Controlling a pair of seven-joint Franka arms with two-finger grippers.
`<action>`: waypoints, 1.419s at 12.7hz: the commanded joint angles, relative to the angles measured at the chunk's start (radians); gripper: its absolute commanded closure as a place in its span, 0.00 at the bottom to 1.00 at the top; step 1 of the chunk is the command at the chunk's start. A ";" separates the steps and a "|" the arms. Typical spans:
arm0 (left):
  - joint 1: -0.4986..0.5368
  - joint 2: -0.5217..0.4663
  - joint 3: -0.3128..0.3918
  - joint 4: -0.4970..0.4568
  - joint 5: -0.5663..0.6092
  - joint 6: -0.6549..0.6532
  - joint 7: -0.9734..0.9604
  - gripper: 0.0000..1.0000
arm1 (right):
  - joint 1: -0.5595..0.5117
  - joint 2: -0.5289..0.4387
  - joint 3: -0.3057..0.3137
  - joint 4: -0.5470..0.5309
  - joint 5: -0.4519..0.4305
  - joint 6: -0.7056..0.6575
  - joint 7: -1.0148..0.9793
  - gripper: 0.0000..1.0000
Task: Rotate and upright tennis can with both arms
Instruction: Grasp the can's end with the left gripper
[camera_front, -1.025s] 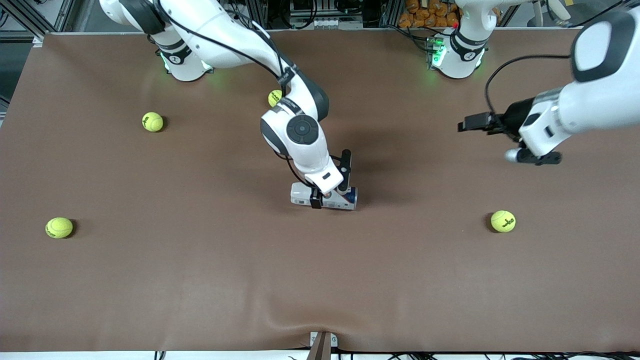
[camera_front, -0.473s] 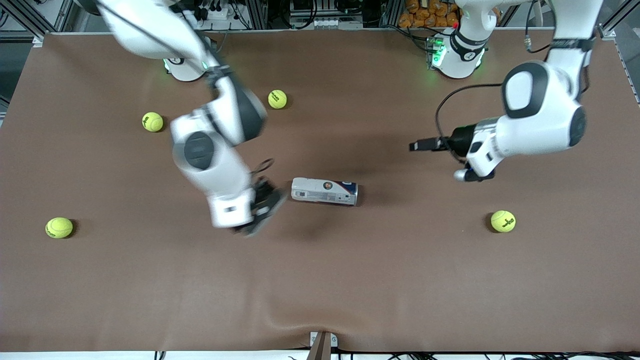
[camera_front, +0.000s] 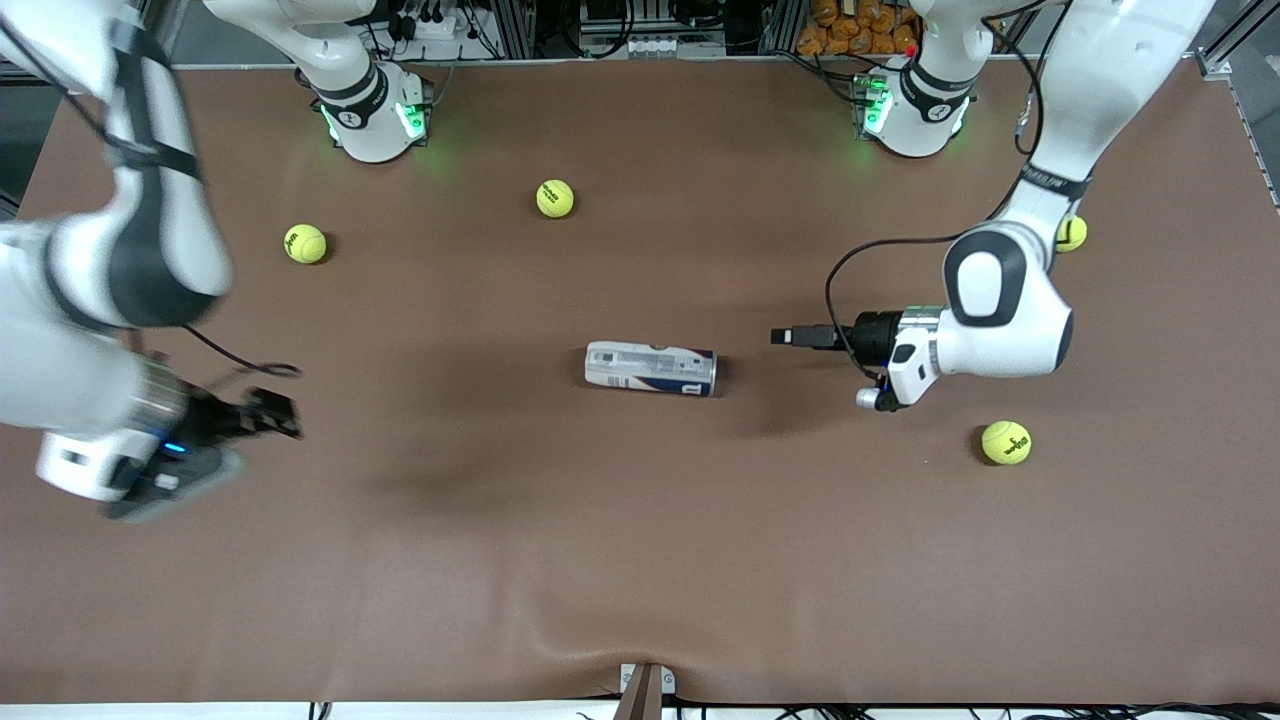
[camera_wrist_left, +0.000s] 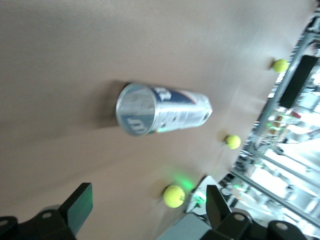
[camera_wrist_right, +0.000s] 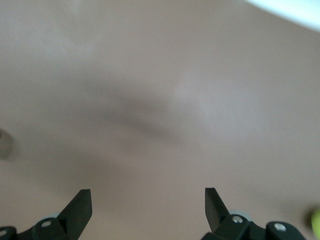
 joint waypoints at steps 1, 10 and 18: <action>-0.038 0.067 -0.008 0.036 -0.123 0.010 0.077 0.00 | -0.001 -0.155 -0.059 -0.083 0.027 -0.092 0.088 0.00; -0.069 0.282 -0.008 0.137 -0.255 0.013 0.313 0.11 | -0.061 -0.389 -0.022 -0.126 -0.046 -0.309 0.441 0.00; -0.142 0.398 -0.007 0.203 -0.413 0.059 0.354 0.60 | -0.050 -0.395 -0.001 -0.069 -0.101 -0.409 0.441 0.00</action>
